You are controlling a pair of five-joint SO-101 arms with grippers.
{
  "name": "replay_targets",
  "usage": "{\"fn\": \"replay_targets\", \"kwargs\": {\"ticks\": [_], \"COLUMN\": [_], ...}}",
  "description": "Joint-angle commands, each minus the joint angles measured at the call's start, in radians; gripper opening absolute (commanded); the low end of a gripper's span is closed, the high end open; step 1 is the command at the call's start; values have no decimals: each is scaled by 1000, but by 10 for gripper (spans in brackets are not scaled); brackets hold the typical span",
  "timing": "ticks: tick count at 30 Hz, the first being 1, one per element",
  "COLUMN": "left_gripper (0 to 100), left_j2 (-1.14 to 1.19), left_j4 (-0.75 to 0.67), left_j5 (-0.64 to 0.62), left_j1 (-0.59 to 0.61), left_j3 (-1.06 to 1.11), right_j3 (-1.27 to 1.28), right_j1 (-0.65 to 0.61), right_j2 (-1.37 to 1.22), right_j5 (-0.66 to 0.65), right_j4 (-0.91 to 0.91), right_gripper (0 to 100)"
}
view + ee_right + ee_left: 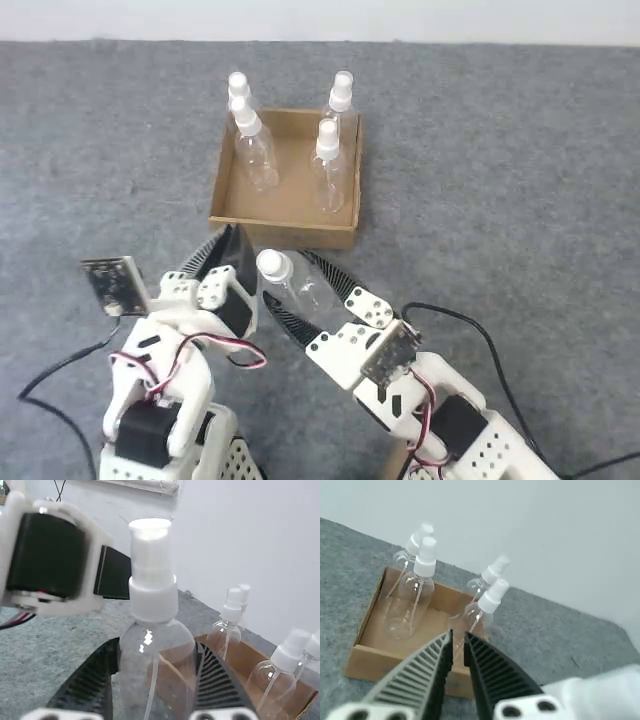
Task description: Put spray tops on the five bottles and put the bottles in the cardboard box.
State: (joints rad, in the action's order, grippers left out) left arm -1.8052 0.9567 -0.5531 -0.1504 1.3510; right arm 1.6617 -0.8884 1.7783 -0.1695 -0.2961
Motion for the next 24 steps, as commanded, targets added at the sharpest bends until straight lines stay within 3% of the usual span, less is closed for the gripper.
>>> {"fn": "replay_targets", "kwargs": {"ticks": [1,4,15,24], "left_gripper": [37,36,34,34], "left_j2": [-21,-21,-21,-21], "left_j4": [38,41,68,95], "left_j5": [54,141,247,250], "left_j1": [-43,-63,-140,-164], "left_j3": [-21,-21,-7,-4], "right_j3": [21,21,21,21], "right_j1": [-10,-10,-10,-10], "right_j2": [10,10,8,8], "right_j5": [5,5,5,5], "right_j4": [-53,-61,-104,-110], "right_gripper": [6,6,6,6]}}
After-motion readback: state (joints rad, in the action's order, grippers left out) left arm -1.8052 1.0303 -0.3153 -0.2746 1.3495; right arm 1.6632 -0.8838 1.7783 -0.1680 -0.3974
